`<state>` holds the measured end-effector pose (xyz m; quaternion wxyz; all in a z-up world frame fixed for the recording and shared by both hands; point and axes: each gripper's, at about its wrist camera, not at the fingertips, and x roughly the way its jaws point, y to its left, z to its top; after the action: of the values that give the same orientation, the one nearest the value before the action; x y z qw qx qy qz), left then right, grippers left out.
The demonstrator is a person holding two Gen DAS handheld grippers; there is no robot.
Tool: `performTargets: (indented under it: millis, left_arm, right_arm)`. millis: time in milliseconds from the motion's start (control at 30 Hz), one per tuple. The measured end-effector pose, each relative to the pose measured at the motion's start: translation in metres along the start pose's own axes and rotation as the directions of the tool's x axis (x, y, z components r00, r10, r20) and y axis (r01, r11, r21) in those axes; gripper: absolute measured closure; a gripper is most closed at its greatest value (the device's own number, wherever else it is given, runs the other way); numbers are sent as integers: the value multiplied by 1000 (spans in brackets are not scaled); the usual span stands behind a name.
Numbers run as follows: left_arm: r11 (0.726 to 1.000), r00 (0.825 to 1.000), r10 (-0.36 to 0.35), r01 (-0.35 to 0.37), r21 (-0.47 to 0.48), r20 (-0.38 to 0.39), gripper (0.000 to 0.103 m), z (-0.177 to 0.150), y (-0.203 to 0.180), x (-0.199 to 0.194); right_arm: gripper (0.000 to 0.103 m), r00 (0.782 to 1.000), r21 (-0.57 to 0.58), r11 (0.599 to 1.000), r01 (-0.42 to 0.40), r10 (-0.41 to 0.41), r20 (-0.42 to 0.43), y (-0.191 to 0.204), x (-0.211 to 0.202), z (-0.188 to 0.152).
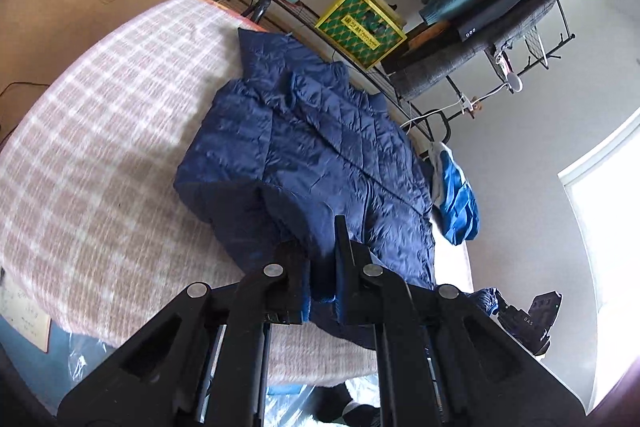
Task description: Fold large clothes
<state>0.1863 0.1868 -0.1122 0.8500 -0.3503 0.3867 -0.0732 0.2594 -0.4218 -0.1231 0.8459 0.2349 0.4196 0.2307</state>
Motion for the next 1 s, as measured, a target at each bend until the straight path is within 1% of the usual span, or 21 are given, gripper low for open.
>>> performTargets:
  millis: [200,367,500,667,867,1000]
  left_arm:
    - [1000,999,-7,7,-3,38,97,32,-8,18]
    - [1000,998,-3,4,-15,62,97,64,-9,43]
    - [1000,998,5,-3,-29,69,97,82,-5,64]
    - [999,997,24,-22,-23,72,97,107,-5,93]
    - [999,996,45,-43,-32,80,97,140,-1,130]
    - [997,993,73,-73,-10,91,97,163,-3,154]
  right_arm:
    - [100,999,-8,1000,22,-22,31,5,14,33]
    - [100,998,-6,999,39,-39,53,6,30,58]
    - [100,997,5,999,52,-52,58,2,46,77]
    - [100,994,-14,995,100,-99,49,1,72,103]
    - [100,988,-35,989,142,-139,65,3,100,136]
    - [100,981,-54,982,182,-177,82,3,122,160]
